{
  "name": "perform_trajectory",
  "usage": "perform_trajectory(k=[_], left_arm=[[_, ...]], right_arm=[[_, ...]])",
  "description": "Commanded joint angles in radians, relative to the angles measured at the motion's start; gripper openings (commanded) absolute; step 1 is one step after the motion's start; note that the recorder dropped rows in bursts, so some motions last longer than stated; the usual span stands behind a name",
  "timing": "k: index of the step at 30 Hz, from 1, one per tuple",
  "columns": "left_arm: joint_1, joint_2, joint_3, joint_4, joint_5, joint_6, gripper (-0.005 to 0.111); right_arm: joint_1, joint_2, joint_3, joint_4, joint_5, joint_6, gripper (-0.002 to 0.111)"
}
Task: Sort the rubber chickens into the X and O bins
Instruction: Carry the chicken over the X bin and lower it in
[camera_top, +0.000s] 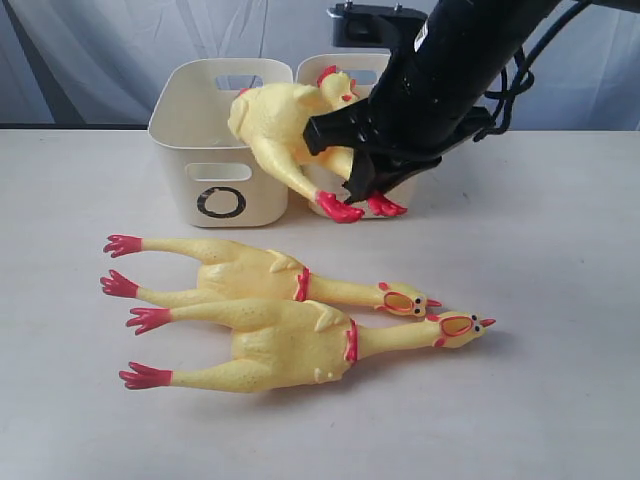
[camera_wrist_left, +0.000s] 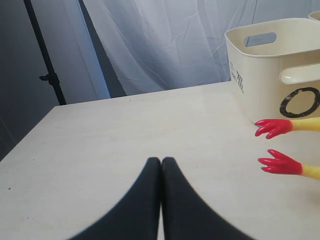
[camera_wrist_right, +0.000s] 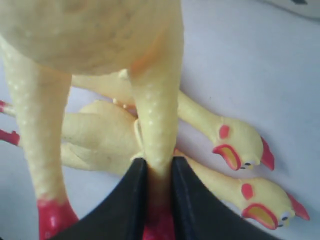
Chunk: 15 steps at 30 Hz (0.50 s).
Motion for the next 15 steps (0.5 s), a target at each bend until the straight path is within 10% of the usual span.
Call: perform_trajectory(k=[1,15], left_arm=[[-0.002,-0.004,0.004,-0.003,-0.002,-0.002,0.000],[-0.002,-0.004,0.004,-0.003,-0.002,-0.002,0.000]], right_arm=[[-0.003,-0.018,-0.001,0.003,-0.111,0.016,-0.001],[-0.007,0.000,-0.001,-0.424,-0.443,0.334,-0.001]])
